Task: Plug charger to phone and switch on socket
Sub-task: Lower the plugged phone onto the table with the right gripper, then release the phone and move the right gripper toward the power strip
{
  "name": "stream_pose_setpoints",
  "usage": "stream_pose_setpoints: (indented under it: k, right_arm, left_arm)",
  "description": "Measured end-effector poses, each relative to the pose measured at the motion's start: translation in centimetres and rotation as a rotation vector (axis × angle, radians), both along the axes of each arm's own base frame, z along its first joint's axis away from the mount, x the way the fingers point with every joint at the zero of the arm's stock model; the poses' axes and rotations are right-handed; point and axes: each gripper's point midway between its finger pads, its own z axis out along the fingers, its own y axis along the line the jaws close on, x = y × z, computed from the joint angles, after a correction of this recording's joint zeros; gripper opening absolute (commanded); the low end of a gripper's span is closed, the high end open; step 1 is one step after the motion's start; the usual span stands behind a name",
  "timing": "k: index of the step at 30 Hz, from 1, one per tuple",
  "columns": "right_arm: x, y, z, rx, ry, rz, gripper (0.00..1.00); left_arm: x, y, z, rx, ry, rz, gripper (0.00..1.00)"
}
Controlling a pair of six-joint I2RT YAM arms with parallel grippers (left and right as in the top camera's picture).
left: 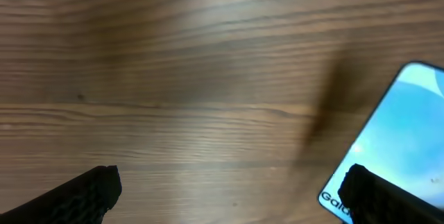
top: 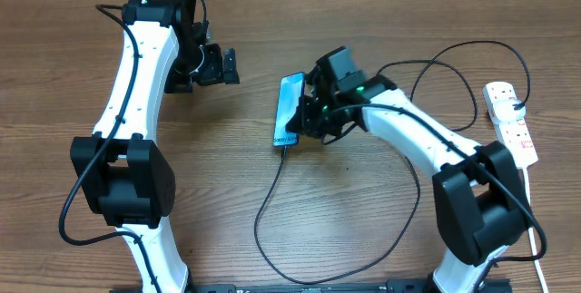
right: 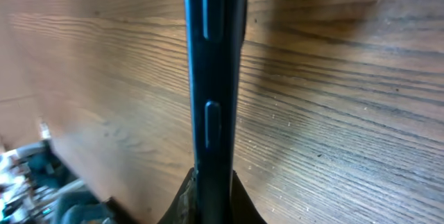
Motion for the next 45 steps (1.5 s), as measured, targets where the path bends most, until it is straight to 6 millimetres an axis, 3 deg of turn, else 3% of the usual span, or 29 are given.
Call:
stream_pose_setpoints:
  k: [6, 11, 15, 23, 28, 32, 36, 39, 45]
  right_arm:
    - [-0.4, 2.5, -0.8, -0.031, -0.067, 0.032, 0.04]
    - [-1.3, 4.4, -4.3, -0.072, -0.039, 0.054, 0.04]
    - [-1.1, 5.5, -4.6, -0.037, -0.051, 0.069, 0.04]
    - [-0.5, 6.4, -4.8, -0.002, -0.061, 0.073, 0.04]
    - [-0.2, 6.1, -5.3, -0.026, -0.073, 0.065, 0.22]
    - [-0.1, 5.6, -6.8, -0.064, -0.061, 0.05, 0.22]
    - [0.0, 5.5, -6.9, -0.07, -0.067, 0.047, 0.23]
    - [0.1, 5.4, -7.0, -0.082, -0.073, 0.043, 0.3]
    - [0.3, 5.1, -7.2, -0.1, -0.08, 0.037, 0.3]
  left_arm:
    - [0.1, 0.8, -0.1, 0.045, -0.006, 0.008, 1.0]
    - [0.1, 0.9, -0.1, 0.053, -0.006, 0.009, 1.0]
    - [0.1, 1.0, -0.1, 0.056, -0.006, 0.01, 1.0]
    - [0.1, 1.0, -0.1, 0.057, -0.007, 0.01, 1.0]
    - [0.2, 1.0, -0.1, 0.06, -0.007, 0.01, 1.0]
    - [0.2, 1.0, -0.1, 0.06, -0.007, 0.01, 1.0]
    - [0.1, 1.0, -0.1, 0.06, -0.006, 0.01, 1.0]
    - [0.2, 1.0, -0.1, 0.06, -0.007, 0.01, 1.0]
    - [0.1, 1.0, -0.1, 0.06, -0.006, 0.01, 1.0]
